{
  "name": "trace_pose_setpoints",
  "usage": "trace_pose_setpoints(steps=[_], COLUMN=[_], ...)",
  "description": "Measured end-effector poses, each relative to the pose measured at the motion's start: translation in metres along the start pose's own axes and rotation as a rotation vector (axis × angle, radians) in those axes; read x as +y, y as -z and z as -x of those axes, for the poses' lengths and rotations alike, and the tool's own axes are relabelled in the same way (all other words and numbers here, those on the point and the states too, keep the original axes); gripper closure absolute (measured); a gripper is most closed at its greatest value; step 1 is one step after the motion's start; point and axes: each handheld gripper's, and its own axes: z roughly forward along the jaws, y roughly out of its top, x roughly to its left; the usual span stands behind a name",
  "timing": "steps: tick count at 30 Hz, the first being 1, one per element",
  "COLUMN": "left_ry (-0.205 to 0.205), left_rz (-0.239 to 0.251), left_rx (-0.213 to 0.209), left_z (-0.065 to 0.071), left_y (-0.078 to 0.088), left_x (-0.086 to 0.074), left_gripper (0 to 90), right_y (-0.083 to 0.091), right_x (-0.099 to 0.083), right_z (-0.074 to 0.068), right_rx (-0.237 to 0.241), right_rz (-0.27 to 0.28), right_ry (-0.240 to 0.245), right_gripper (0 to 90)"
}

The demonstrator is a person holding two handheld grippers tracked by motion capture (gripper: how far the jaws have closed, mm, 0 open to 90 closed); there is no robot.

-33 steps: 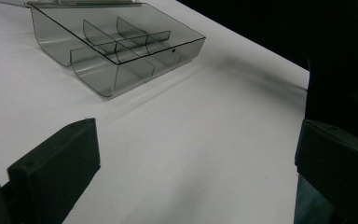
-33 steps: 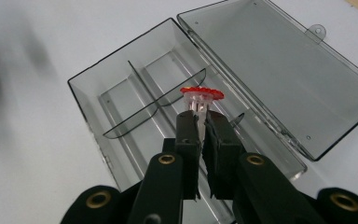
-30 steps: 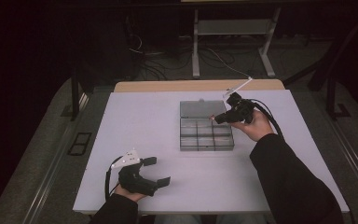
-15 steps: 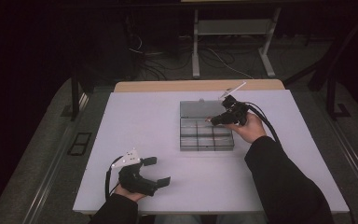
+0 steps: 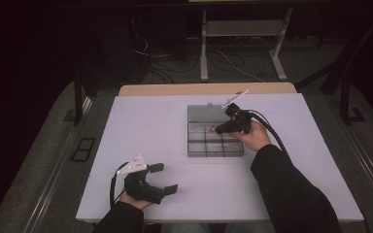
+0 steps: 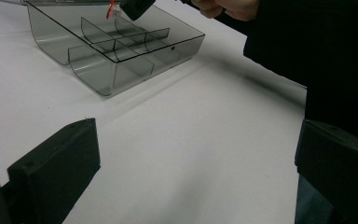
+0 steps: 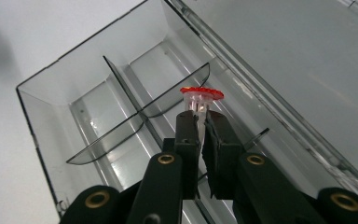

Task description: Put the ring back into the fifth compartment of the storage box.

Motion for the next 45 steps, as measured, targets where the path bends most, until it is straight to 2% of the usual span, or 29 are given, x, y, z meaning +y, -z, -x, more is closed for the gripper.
trace_pose_setpoints(steps=[8,16,19,20,21,25,26,28,31,32,33,34,45], left_ry=[0.002,0.0,0.001,-0.001,-0.002,-0.001,-0.001,0.0,-0.001,0.0,-0.001,-0.001,-0.001], left_rz=[-0.002,-0.005,-0.004,-0.004,-0.003,0.004,0.005,0.006,0.006,0.007,0.006,0.007,0.006], left_rx=[0.0,0.0,0.0,0.001,0.002,0.01,0.01,0.012,0.013,0.013,0.013,0.013,0.013], left_z=[0.0,0.001,0.001,0.001,0.001,0.001,0.001,0.001,0.001,0.002,0.002,0.002,0.002], left_y=[0.0,0.0,0.0,0.0,0.0,0.001,0.001,0.001,0.001,0.001,0.001,0.001,0.0], left_x=[0.0,-0.001,0.0,0.0,0.0,0.0,0.0,0.0,0.0,0.0,0.0,0.0,0.0], left_gripper=[0.0,0.0,0.0,0.0,0.0,0.0,0.0,0.0,0.0,0.0,0.0,0.0,0.0], right_y=[-0.009,-0.002,0.006,0.006,0.012,0.023,0.023,0.029,0.037,0.037,0.039,0.041,0.065], right_x=[0.0,-0.001,-0.004,-0.004,-0.007,-0.014,-0.014,-0.017,-0.022,-0.022,-0.023,-0.025,-0.046], right_z=[-0.002,-0.003,-0.004,-0.004,-0.004,-0.006,-0.006,-0.007,-0.01,-0.01,-0.011,-0.013,-0.031], right_rx=[0.001,-0.031,-0.053,-0.053,-0.049,-0.054,-0.054,-0.061,-0.039,-0.039,-0.035,-0.049,-0.067], right_rz=[-0.021,-0.003,0.023,0.023,0.051,0.088,0.088,0.093,0.119,0.119,0.128,0.125,0.144], right_ry=[0.008,-0.011,-0.026,-0.026,-0.039,-0.063,-0.063,-0.07,-0.092,-0.092,-0.097,-0.105,-0.092], right_gripper=[82.3,67.4,56.8,56.8,49.9,35.6,35.6,24.8,8.4,8.4,2.0,0.0,0.0])
